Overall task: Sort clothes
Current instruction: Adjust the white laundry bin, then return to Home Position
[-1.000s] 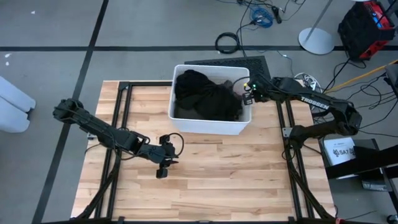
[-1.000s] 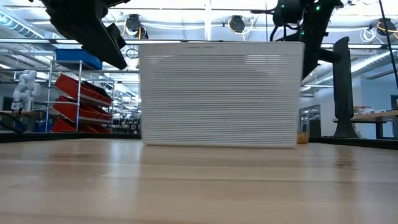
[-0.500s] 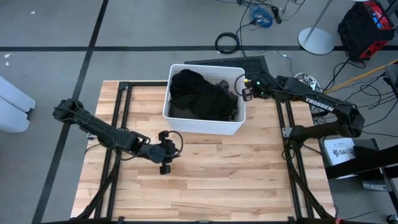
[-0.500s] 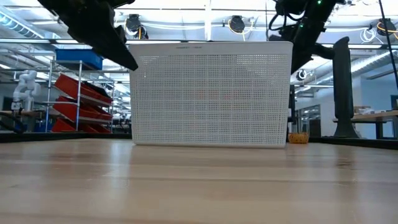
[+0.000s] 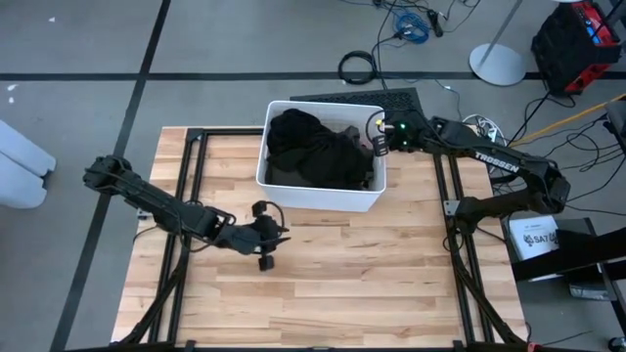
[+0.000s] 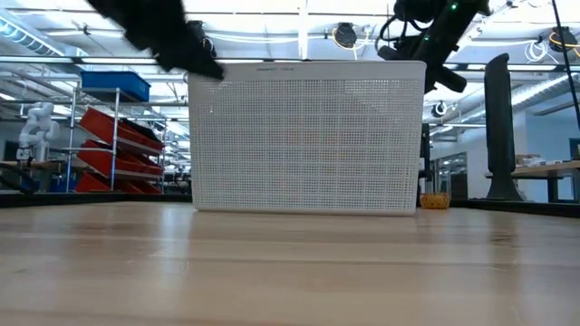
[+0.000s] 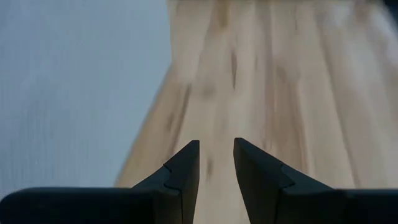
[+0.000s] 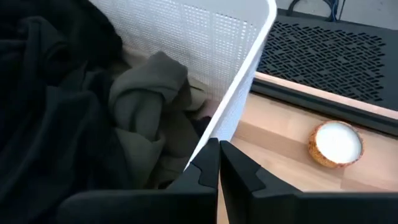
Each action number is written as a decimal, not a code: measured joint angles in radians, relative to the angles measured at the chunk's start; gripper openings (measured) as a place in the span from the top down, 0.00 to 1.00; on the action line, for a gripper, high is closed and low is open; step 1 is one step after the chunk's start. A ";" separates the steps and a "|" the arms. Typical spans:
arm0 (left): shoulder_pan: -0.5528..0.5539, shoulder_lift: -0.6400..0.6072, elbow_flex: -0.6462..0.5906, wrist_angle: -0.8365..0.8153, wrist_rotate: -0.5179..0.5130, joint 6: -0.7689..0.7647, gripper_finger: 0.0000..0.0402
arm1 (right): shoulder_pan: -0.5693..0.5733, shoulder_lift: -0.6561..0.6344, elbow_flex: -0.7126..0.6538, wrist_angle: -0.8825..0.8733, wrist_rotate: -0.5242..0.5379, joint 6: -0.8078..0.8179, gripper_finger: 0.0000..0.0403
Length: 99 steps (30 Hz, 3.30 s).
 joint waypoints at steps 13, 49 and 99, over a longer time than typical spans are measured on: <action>0.150 0.245 0.057 0.436 0.082 0.334 0.73 | 0.033 -0.266 0.000 0.040 -0.066 0.024 1.00; 0.205 0.091 0.281 0.357 0.279 0.476 0.73 | 0.546 -0.471 0.001 0.204 -0.212 -0.150 1.00; 0.138 -1.121 -0.540 -0.002 0.029 0.062 0.73 | 0.857 -0.979 -1.077 1.042 0.053 -0.191 1.00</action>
